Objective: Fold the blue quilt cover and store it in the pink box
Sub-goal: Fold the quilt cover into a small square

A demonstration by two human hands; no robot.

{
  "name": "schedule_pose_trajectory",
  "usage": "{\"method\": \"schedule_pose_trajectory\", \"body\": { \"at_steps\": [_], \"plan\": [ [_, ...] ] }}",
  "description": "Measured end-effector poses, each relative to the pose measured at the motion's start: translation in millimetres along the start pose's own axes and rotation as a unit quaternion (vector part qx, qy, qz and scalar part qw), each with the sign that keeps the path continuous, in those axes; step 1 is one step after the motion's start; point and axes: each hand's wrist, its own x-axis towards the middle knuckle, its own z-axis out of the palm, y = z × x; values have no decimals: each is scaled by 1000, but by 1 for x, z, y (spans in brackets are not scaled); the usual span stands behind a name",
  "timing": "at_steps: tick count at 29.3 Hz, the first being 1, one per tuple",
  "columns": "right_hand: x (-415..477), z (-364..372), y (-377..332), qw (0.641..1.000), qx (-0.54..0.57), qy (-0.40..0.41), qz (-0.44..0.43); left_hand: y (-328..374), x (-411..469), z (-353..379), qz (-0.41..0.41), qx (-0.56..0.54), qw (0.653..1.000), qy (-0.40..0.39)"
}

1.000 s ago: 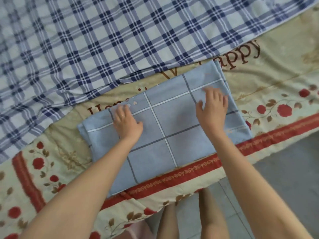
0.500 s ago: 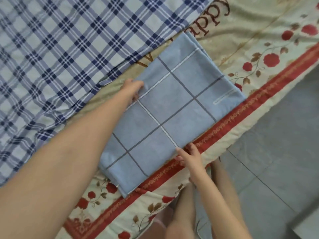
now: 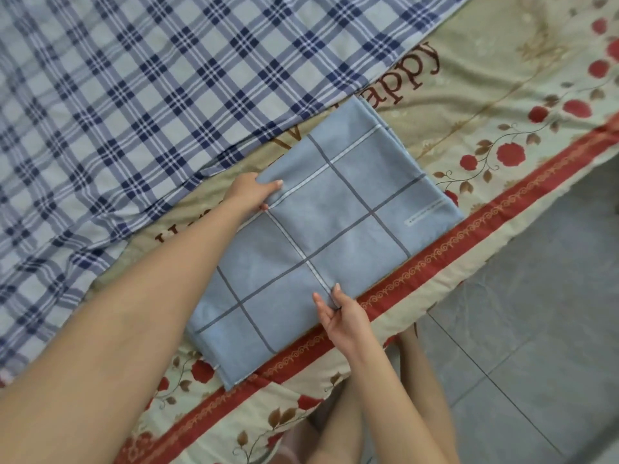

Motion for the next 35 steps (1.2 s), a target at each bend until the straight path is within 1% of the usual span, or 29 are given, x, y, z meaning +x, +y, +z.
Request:
{"method": "schedule_pose_trajectory", "body": {
  "at_steps": [2, 4, 6, 7, 9, 11, 12, 14, 15, 17, 18, 19, 20, 22, 23, 24, 25, 27, 29, 31, 33, 34, 35],
  "plan": [
    [-11, 1, -6, 999, -29, -7, -27, -2, -11, -1, -9, -27, 1000, 5],
    [-25, 4, -19, 993, -96, -10, -61, 5, -24, -9, -42, -70, 996, -32],
    [-51, 17, -50, 974, -187, -22, -123, 24, -45, -27, -70, -123, 986, -85],
    [-58, 24, -65, 963, -223, -19, -152, 35, -49, -34, -69, -140, 983, -94],
    [-87, 47, -104, 926, -290, -25, -240, 65, -67, -59, -33, -201, 976, -75],
    [-120, 72, -140, 883, -330, -35, -332, 91, -89, -83, 11, -294, 955, -35],
    [-141, 87, -157, 857, -344, -54, -379, 103, -105, -97, 41, -340, 939, -15],
    [-167, 99, -179, 815, -368, -93, -438, 105, -133, -104, 91, -389, 917, 2],
    [-180, 106, -190, 794, -399, -111, -446, 100, -148, -105, 106, -406, 908, 3],
    [-185, 101, -199, 771, -453, -110, -433, 73, -170, -90, 97, -438, 894, -10],
    [-181, 95, -199, 763, -481, -101, -421, 57, -177, -81, 83, -442, 893, -15],
    [-177, 89, -200, 749, -518, -89, -405, 38, -181, -67, 63, -439, 896, -7],
    [-169, 83, -198, 746, -542, -78, -379, 24, -182, -58, 42, -417, 908, 8],
    [-149, 63, -190, 739, -585, -69, -328, -10, -185, -34, 17, -392, 919, 43],
    [-133, 51, -183, 725, -619, -69, -295, -31, -184, -17, 1, -379, 924, 50],
    [-112, 25, -169, 712, -654, -54, -250, -63, -192, 11, -38, -367, 927, 59],
    [-99, 12, -164, 702, -674, -46, -226, -79, -193, 26, -51, -346, 935, 58],
    [-67, -32, -142, 693, -700, -28, -170, -128, -205, 71, -129, -311, 941, 41],
    [-49, -54, -132, 689, -704, -20, -173, -149, -203, 94, -161, -286, 943, 50],
    [-54, -47, -137, 693, -700, -23, -174, -143, -199, 93, -161, -291, 939, 80],
    [-47, -41, -142, 691, -714, -29, -109, -145, -188, 95, -187, -265, 943, 79],
    [-45, -37, -145, 689, -718, -19, -101, -147, -182, 93, -193, -253, 945, 70],
    [-42, -32, -149, 689, -714, 2, -122, -148, -179, 89, -202, -258, 943, 60]
  ]
}}
